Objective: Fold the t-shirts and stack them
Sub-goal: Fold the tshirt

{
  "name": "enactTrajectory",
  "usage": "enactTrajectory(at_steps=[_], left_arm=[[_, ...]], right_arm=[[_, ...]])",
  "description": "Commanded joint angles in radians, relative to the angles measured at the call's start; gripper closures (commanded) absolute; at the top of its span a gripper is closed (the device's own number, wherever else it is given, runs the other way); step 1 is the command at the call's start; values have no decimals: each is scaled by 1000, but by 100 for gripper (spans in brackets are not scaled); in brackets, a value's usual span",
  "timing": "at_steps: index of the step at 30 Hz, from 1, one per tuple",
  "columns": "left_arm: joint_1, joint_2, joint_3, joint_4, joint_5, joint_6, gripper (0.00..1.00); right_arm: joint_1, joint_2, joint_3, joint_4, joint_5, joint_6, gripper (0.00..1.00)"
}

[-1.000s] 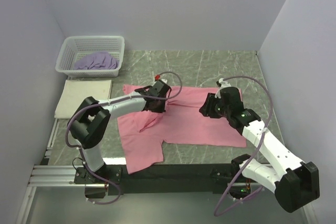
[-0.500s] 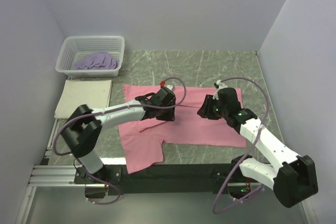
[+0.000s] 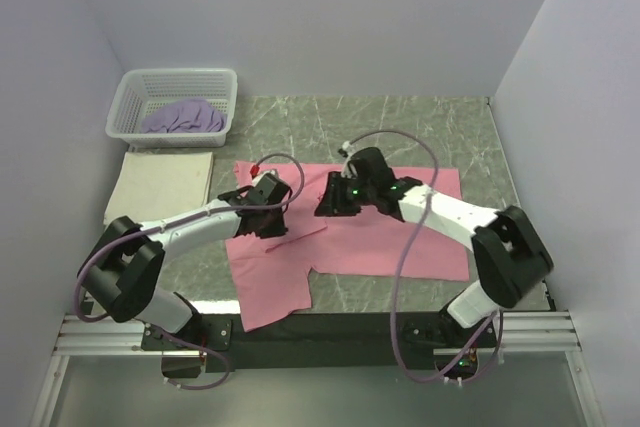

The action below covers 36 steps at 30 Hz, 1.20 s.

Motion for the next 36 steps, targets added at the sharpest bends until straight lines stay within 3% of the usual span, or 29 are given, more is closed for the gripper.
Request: enactTrajectory(at_steps=[1,12,16,19,20,24,26,29,33,36], left_arm=[[1,-17,-51,-30,-10,-57,79],[7,-145,-243,-22,9,-180,82],[9,-200,-248,-59,13,-191,81],[9,-280,-210,-102,-7,-184,71],[12,-312,-195,-113,-16,-174,64],[52,-337,-112,-127,-19,-122,54],[93,-328,-82,-104,1,-82,38],[153,-290,-40,-75,16,-25,31],[240,-156,39,-4,65,15,32],[257,-41,88,21,87,30,39]], right_arm=[[54,130,87,69,-82,42,57],[54,282,23,71,-44,84,57],[8,231,0,32,-36,66,58],[-38,117,-12,-39,22,9,58],[-81,89,-15,-58,37,-5,58],[-254,-23,-34,-147,132,-71,57],[-329,-58,-37,-190,195,-88,57],[-460,-63,-32,-210,237,-111,55],[-604,-32,-24,-198,238,-103,55],[-712,-8,-35,-179,234,-91,56]])
